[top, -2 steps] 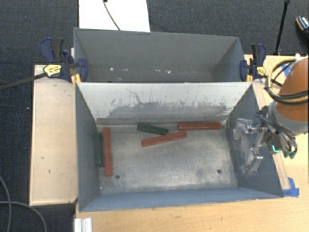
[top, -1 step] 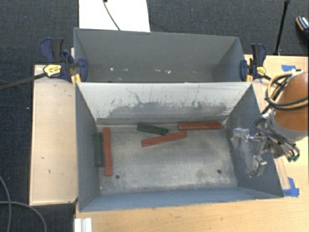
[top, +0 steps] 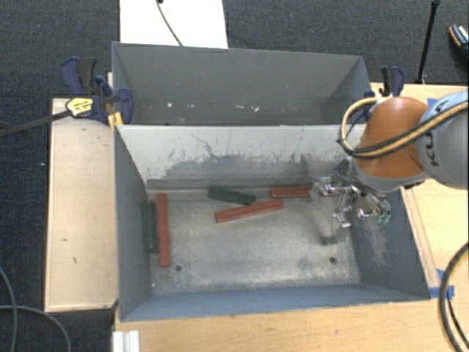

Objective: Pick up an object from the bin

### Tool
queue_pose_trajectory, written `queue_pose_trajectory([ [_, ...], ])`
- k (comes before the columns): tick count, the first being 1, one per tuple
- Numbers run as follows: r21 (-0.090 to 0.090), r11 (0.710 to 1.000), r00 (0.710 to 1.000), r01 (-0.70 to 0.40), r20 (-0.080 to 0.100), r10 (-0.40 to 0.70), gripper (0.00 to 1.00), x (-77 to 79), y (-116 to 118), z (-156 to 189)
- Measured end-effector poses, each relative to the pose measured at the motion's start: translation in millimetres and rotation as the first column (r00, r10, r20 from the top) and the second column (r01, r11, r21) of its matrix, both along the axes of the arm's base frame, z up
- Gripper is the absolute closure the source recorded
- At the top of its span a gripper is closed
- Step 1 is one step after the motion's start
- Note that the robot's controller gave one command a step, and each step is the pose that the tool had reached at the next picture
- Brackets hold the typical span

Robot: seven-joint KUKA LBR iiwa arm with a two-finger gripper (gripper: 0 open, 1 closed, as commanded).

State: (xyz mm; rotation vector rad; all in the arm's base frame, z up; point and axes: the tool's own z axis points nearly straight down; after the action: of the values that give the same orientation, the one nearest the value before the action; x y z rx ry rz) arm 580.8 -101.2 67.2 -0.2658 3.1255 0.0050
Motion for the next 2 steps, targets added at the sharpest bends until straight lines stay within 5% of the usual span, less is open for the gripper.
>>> queue_pose_trajectory([
  [1, 0.0, 1.0, 1.0, 0.023, 0.005, -0.023, 0.0, -29.8, 89, 97],
  [2, -0.001, 0.98, 0.98, 0.198, -0.003, -0.198, 0.0, 1.5, 114, 1],
])
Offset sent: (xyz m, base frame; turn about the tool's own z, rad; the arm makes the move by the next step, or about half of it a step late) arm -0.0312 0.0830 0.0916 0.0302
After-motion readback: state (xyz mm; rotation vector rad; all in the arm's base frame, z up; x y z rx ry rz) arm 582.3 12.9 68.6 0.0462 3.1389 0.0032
